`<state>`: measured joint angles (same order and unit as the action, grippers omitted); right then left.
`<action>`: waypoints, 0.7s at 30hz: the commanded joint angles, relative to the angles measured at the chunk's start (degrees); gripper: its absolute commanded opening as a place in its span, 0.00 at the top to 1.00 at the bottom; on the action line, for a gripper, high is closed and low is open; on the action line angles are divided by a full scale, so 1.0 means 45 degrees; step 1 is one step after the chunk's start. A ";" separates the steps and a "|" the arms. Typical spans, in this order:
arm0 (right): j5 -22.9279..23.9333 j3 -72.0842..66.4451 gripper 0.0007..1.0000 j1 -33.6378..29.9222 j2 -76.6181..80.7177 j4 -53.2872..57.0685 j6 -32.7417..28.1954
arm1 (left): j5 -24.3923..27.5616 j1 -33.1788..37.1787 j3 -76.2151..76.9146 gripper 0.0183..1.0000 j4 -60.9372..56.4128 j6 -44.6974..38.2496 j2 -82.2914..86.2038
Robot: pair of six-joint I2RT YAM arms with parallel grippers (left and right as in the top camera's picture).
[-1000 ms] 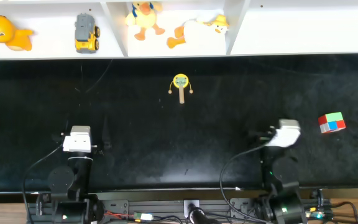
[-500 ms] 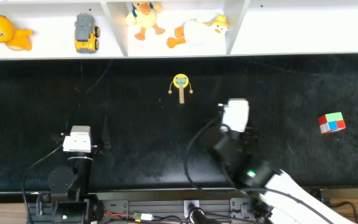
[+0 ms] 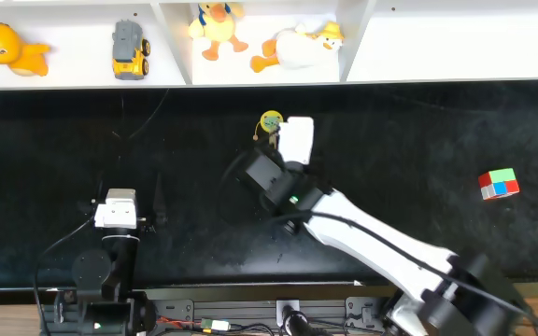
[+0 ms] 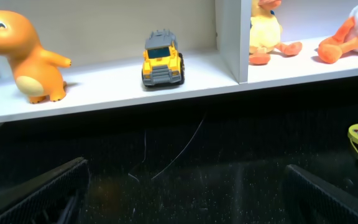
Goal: Store Toys
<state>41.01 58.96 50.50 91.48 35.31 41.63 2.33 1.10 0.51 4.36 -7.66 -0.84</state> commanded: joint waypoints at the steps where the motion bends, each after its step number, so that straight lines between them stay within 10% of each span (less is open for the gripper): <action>1: -0.1370 0.1195 0.00 -0.0374 0.1219 0.0248 0.0068 | 0.0117 -0.0049 -0.0005 0.00 0.0058 0.0097 0.0160; 6: -0.3487 0.1681 0.00 -0.1030 0.2064 0.0355 -0.0748 | 0.0117 -0.0049 -0.0005 0.00 0.0058 0.0097 0.0160; 21: -0.5251 0.1749 0.00 -0.1564 0.2880 0.0087 -0.0685 | 0.0117 -0.0049 -0.0005 0.00 0.0058 0.0097 0.0155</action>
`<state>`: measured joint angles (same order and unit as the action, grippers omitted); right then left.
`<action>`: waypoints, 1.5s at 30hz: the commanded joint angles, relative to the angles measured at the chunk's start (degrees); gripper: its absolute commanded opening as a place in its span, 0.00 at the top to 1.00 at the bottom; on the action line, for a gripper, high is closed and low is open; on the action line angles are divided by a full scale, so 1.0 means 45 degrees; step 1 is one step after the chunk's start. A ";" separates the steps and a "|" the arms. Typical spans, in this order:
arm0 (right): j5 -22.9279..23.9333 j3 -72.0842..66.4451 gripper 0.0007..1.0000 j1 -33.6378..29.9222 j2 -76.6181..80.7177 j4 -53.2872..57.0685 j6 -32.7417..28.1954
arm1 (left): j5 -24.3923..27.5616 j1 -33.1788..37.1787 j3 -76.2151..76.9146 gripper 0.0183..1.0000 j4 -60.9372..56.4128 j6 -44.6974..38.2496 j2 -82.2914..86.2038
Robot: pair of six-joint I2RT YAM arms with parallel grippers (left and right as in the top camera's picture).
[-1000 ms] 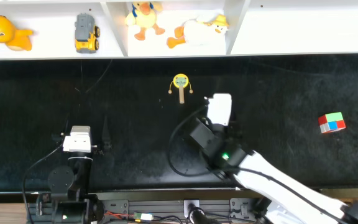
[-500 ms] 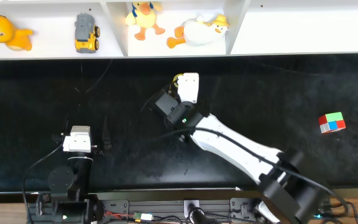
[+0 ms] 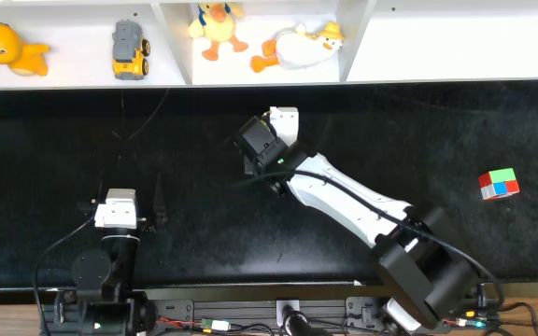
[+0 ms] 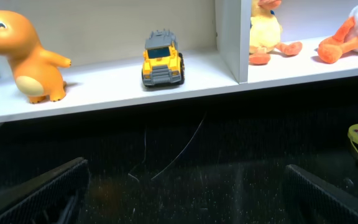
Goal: Store Toys
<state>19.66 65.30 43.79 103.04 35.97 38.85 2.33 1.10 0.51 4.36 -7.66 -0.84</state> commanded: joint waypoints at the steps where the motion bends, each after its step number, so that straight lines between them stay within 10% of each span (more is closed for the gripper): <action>1: -0.0500 0.0340 0.00 -0.0073 0.0369 -0.0092 -0.0068 | 0.0117 -0.0049 -0.0005 0.00 0.0058 0.0092 0.0155; 38: -0.0491 0.0437 0.00 -0.0364 0.1107 -0.1258 -0.1501 | 0.0117 -0.0049 -0.0005 0.00 0.0058 0.0097 0.0155; 45: -0.0495 0.0437 0.50 -0.0403 0.1185 -0.1719 -0.1569 | 0.0117 -0.0049 -0.0005 0.00 0.0058 0.0097 0.0160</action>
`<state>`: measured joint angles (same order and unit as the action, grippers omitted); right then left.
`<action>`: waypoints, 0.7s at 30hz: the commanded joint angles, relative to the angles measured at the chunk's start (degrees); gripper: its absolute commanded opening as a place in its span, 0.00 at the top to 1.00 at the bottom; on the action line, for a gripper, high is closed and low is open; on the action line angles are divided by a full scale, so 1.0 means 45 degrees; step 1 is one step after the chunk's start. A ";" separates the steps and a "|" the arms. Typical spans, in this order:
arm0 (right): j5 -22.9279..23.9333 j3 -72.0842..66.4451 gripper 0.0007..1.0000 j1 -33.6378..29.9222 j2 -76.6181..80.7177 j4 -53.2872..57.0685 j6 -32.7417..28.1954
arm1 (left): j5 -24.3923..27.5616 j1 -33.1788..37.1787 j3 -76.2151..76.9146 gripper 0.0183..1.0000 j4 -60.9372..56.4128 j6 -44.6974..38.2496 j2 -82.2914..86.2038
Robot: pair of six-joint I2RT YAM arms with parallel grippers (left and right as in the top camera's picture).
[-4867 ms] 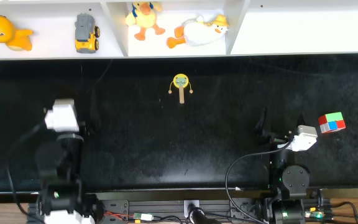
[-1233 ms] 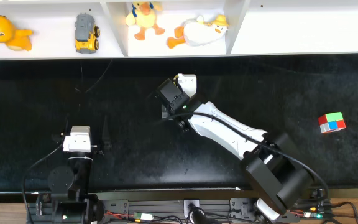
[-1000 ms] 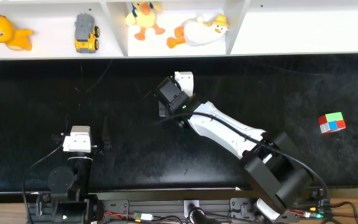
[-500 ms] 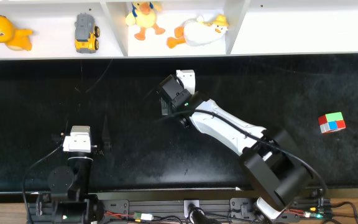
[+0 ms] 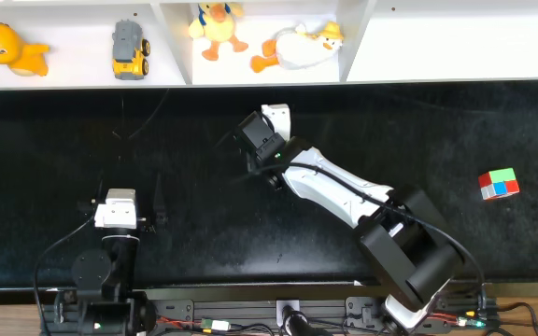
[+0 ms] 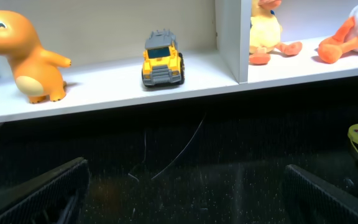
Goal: Store Toys
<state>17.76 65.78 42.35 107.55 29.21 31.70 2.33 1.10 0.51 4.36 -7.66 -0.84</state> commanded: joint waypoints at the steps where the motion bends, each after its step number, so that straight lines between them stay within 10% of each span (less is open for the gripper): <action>1: -0.0073 0.0330 0.58 -0.0083 0.0185 -0.0316 -0.0073 | 0.0117 -0.0049 -0.0005 0.00 0.0058 0.0097 0.0155; 8: -0.0063 0.0330 0.96 -0.0083 0.0185 -0.0646 -0.0447 | 0.0117 -0.0049 -0.0005 0.00 0.0058 0.0097 0.0155; 21: 0.0976 -0.1928 0.96 -0.0107 -0.3764 0.1481 0.0214 | 0.0117 -0.0049 -0.0005 0.00 0.0058 0.0092 0.0160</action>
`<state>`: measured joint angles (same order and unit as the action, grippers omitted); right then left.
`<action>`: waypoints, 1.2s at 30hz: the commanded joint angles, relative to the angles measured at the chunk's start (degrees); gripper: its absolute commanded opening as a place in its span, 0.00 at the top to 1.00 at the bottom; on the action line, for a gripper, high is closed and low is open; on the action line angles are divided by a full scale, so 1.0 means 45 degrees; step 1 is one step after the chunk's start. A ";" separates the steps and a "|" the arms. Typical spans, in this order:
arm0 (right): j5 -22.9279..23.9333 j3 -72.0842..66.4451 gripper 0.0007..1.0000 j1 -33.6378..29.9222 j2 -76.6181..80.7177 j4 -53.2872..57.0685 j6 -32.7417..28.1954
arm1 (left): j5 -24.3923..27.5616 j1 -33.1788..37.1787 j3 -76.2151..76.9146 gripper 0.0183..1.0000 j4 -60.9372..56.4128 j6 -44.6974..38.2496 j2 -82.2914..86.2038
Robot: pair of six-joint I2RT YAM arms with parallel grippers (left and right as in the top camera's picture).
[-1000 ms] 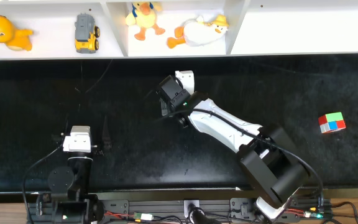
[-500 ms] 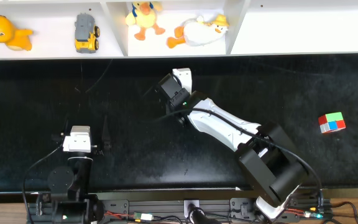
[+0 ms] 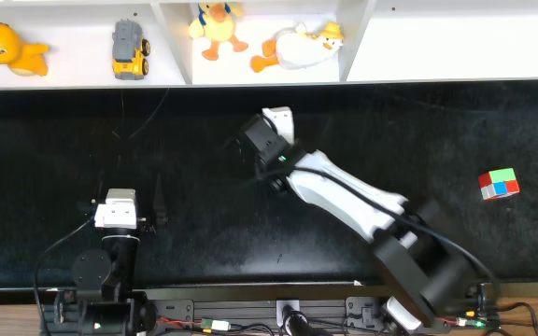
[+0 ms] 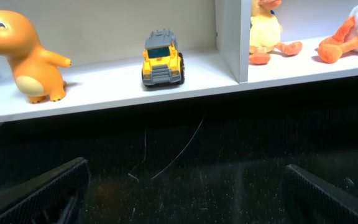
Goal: Store Toys
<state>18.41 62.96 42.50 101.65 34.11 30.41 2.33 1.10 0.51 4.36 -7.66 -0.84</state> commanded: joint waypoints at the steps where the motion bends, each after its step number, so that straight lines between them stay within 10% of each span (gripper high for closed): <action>1: 0.0908 -0.1841 0.96 -0.0253 -0.3191 0.0612 0.0622 | 0.0117 -0.0049 -0.0005 0.00 0.0058 0.0097 0.0160; 8: 0.1151 -0.3230 0.96 -0.2866 -0.6989 0.3283 0.0131 | 0.0112 -0.0049 -0.0005 0.00 0.0058 0.0097 0.0155; 18: -0.2186 -0.1467 0.96 -0.8228 -0.6421 0.1661 -0.6577 | 0.0117 -0.0049 -0.0005 0.00 0.0058 0.0097 0.0160; 25: -0.3385 0.1613 0.96 -0.9034 -0.3347 0.1564 -0.9078 | 0.0117 -0.0049 -0.0005 0.00 0.0058 0.0097 0.0155; 36: -0.3881 0.5197 0.96 -0.8961 0.0593 0.1355 -0.9146 | 0.0117 -0.0049 -0.0005 0.00 0.0058 0.0097 0.0155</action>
<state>2.52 82.83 1.91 102.43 40.95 -9.72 2.33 1.10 0.51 4.36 -7.66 -0.84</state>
